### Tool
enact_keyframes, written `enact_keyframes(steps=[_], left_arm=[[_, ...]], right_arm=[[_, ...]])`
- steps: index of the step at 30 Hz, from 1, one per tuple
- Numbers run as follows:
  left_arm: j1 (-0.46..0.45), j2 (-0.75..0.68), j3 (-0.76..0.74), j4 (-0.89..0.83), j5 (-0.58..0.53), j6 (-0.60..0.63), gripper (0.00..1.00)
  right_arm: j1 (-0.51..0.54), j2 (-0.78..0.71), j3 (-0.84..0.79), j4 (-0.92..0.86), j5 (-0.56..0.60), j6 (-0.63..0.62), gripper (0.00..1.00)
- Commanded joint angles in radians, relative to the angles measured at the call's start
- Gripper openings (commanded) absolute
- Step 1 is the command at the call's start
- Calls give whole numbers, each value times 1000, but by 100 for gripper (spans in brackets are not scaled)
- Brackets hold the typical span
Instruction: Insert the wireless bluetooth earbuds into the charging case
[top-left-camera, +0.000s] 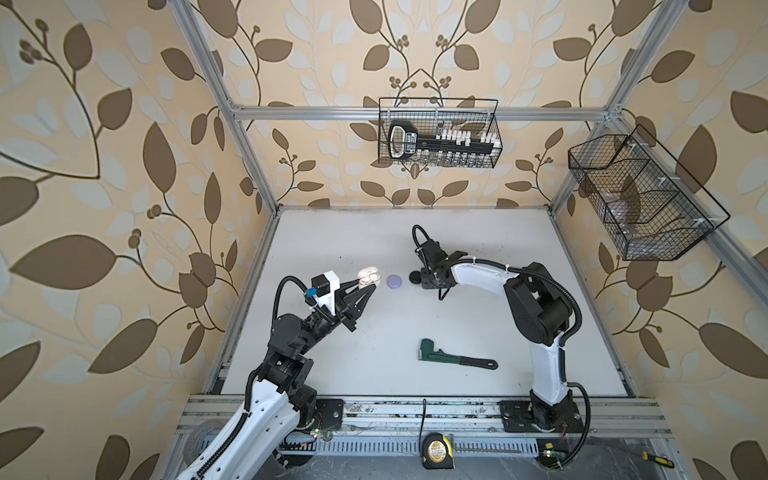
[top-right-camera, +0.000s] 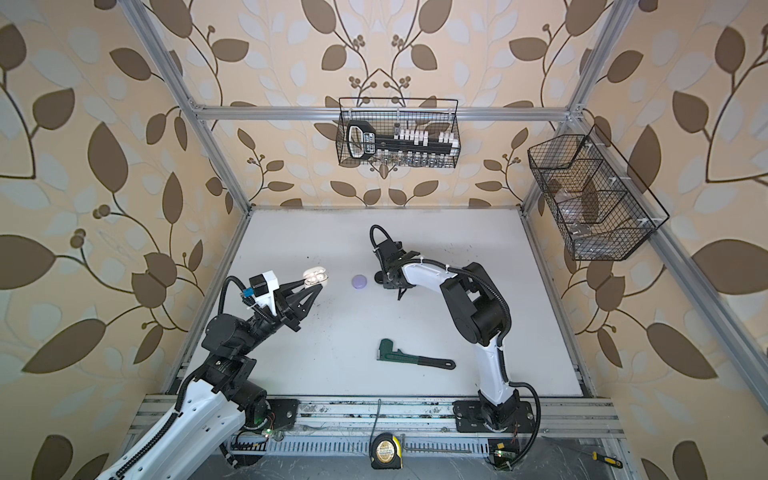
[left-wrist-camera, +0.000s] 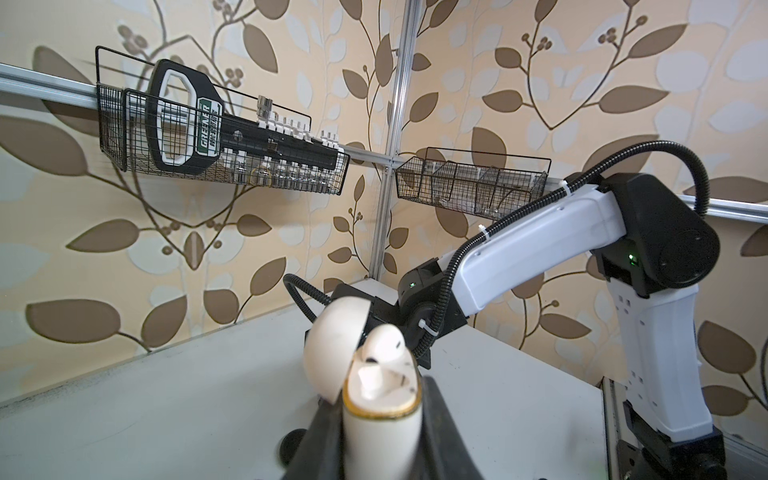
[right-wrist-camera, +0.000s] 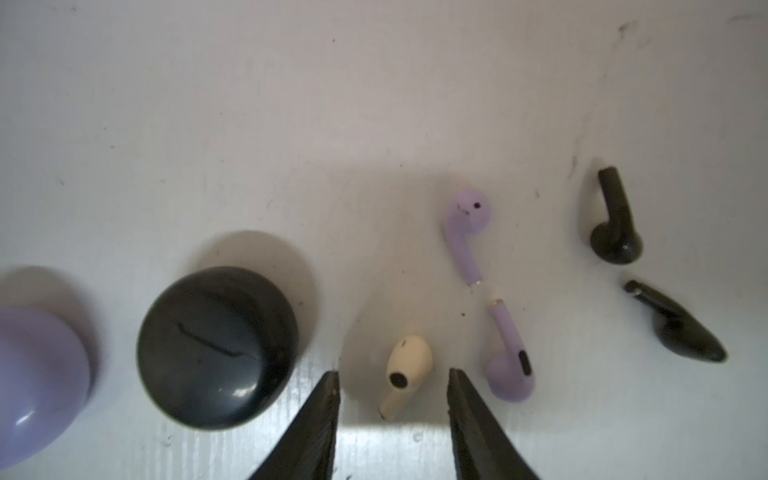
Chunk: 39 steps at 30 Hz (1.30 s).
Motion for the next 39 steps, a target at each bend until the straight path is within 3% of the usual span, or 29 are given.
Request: enact_keyframes(steps=[1,14,26,39], left_arm=[[9,18,1,80,29,-7,0],[9,263,127,219,110,-80,0],[9,300,229,139,-35,-33,0],[9,242,158,107,17,2,0]], right_arm=[[-3,7,-13,16,15,9,43],[7,31,-42,62,16,5,38],[2,55,-63,107,32,6,32],[10,45,-106,131,49,-12,27]])
